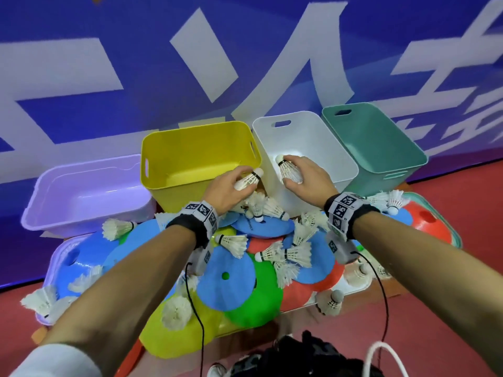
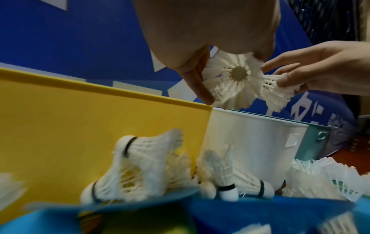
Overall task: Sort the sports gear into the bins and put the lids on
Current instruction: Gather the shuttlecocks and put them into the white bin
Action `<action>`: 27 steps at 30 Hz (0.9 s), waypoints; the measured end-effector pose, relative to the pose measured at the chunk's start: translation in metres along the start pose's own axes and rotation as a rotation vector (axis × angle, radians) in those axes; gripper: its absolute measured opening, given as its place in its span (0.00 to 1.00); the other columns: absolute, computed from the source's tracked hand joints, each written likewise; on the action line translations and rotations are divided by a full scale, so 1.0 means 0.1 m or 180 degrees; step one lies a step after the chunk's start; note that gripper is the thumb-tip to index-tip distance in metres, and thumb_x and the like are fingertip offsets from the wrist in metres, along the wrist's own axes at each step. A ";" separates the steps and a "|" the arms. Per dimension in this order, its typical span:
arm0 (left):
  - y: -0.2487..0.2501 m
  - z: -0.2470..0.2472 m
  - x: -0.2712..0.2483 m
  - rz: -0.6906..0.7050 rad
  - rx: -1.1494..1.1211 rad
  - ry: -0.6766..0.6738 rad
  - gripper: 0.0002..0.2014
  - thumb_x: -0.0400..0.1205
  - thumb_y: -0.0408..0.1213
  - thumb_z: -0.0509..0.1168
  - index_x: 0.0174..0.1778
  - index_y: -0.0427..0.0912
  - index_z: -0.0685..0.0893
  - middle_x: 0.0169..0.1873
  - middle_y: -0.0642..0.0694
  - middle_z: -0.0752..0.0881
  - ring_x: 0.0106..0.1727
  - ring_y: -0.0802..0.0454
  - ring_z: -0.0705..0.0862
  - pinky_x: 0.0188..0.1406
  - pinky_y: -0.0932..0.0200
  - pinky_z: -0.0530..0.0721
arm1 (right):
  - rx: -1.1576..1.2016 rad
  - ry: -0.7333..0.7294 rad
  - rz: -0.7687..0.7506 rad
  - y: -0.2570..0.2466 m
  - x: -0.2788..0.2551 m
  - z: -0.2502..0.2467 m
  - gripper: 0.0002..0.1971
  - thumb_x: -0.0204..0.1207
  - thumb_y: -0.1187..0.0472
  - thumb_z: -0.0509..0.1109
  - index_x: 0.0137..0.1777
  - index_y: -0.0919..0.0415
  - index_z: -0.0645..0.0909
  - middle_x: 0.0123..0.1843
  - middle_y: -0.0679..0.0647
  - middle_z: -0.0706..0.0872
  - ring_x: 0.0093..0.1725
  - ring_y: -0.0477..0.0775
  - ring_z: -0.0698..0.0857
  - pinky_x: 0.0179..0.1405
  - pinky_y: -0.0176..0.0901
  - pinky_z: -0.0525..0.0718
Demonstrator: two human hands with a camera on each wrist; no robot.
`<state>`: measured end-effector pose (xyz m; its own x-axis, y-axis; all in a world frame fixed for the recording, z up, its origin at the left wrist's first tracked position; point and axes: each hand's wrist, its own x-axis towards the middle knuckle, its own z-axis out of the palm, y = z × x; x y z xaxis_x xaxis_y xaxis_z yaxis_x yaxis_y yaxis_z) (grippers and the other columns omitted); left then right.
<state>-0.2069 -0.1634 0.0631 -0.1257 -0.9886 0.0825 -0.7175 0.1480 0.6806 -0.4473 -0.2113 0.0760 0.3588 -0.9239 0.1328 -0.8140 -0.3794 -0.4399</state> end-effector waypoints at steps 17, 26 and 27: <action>0.26 0.67 0.55 -0.0374 0.0012 -0.0083 0.40 0.80 0.55 0.69 0.84 0.47 0.58 0.85 0.44 0.55 0.86 0.48 0.53 0.84 0.47 0.55 | -0.0504 -0.0366 0.0407 0.76 0.09 -0.25 0.35 0.81 0.40 0.63 0.85 0.49 0.57 0.84 0.56 0.63 0.81 0.60 0.63 0.75 0.60 0.58; -0.17 0.03 -0.21 -0.0687 0.0302 0.0211 0.34 0.81 0.53 0.67 0.82 0.56 0.62 0.85 0.46 0.55 0.85 0.47 0.53 0.82 0.38 0.54 | -0.0493 -0.0303 -0.0338 -0.15 0.26 0.23 0.36 0.74 0.40 0.64 0.81 0.47 0.64 0.78 0.54 0.70 0.78 0.58 0.64 0.71 0.58 0.59; -0.25 -0.04 -0.33 -0.0758 0.0329 0.0246 0.34 0.81 0.53 0.67 0.82 0.56 0.62 0.85 0.46 0.55 0.85 0.47 0.53 0.82 0.36 0.54 | -0.0493 -0.0286 -0.0456 -0.29 0.27 0.30 0.35 0.74 0.41 0.66 0.81 0.47 0.64 0.78 0.54 0.70 0.78 0.58 0.63 0.71 0.57 0.58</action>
<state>-0.1818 -0.1342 0.0464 0.1048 -0.9944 -0.0131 -0.7873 -0.0910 0.6098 -0.4001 -0.2240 0.0656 0.5094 -0.8546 0.1015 -0.8097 -0.5158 -0.2798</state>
